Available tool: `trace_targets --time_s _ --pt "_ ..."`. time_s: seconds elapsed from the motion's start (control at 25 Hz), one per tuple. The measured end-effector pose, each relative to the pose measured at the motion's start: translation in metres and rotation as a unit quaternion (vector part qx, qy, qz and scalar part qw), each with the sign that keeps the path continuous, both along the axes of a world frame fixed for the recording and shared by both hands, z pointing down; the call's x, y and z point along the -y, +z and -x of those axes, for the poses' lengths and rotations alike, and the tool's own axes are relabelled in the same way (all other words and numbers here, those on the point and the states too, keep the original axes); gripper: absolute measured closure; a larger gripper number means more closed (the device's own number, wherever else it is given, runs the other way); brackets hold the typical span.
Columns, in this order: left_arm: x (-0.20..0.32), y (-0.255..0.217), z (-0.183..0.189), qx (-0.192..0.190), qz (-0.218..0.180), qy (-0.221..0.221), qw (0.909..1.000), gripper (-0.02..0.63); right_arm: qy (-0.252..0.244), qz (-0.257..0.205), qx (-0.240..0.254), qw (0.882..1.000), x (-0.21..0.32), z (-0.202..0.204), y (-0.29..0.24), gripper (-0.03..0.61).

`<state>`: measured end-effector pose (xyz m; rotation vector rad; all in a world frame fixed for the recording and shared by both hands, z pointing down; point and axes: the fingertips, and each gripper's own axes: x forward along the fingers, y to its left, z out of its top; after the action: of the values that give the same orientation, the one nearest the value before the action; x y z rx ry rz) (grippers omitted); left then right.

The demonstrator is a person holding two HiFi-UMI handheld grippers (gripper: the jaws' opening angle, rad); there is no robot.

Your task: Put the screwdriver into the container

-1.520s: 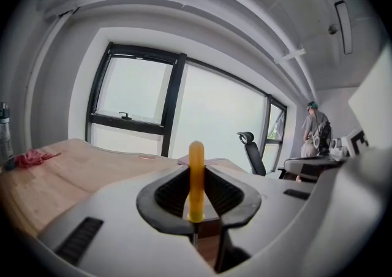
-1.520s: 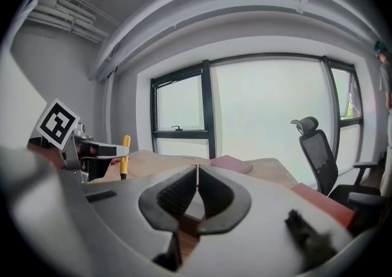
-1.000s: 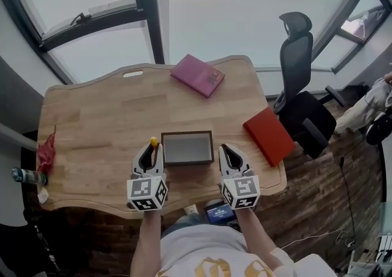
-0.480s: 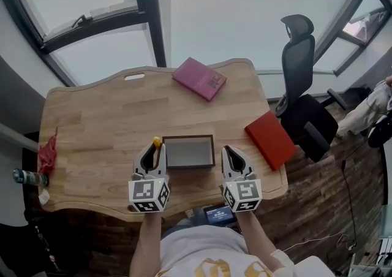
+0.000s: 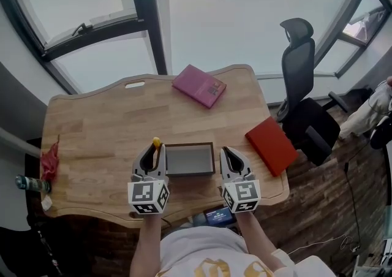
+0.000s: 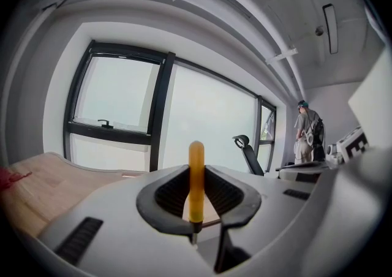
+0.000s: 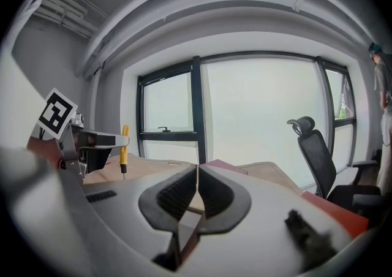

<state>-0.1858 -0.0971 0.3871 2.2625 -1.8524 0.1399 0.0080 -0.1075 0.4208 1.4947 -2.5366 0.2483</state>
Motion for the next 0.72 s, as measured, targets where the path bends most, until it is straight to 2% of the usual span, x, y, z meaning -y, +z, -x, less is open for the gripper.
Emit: trace_targets --time_s 0.4,0.72 --pt "0.012 0.015 0.0 -0.001 0.02 0.005 0.9998 0.534 0.0 0.018 -0.003 1.0 0.007 0.004 0.011 0.546" --pt "0.02 0.047 -0.015 -0.004 0.072 0.048 0.9962 0.534 0.005 0.033 -0.008 0.999 0.011 0.001 0.021 0.545"
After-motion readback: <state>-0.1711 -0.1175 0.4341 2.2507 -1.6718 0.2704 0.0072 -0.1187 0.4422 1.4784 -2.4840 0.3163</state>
